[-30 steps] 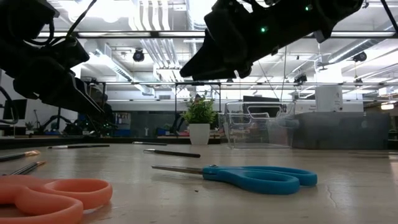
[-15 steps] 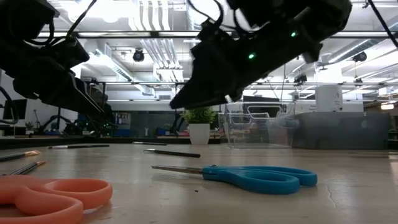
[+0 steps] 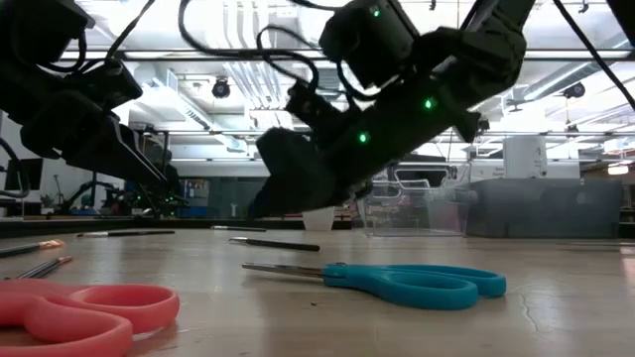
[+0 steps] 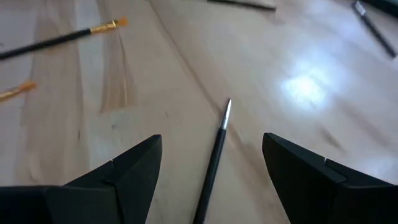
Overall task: Pick & Place Paint Supplies
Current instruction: Put the bottom silver paintbrush into the black bin
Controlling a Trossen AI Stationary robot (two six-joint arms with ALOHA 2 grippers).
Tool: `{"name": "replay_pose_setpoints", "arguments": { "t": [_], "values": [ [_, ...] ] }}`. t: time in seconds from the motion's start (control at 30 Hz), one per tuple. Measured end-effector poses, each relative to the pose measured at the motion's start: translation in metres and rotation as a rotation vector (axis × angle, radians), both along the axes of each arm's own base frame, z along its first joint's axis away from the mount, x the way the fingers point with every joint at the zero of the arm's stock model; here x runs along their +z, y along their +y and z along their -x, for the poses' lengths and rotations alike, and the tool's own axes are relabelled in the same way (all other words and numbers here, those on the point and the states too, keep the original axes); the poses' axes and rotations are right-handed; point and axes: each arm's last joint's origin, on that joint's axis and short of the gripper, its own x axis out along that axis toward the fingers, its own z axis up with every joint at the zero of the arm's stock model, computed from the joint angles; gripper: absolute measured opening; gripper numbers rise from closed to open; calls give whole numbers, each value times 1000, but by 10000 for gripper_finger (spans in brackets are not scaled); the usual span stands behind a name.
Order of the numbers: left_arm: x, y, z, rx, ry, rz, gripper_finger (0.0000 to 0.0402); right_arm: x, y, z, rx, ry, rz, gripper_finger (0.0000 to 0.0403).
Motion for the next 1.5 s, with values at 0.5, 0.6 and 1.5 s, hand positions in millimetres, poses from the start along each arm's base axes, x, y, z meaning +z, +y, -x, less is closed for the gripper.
{"name": "replay_pose_setpoints", "arguments": {
  "t": [0.5, 0.6, 1.5],
  "values": [
    [0, 0, 0, 0, 1, 0, 266, -18, -3, 3, -19, 57, -7, 276],
    [0, 0, 0, 0, 1, 0, 266, -19, -3, 4, -22, 70, -11, 276],
    [0, 0, 0, 0, 1, 0, 266, -23, -4, 7, 9, 117, -63, 58]
  ]
}}
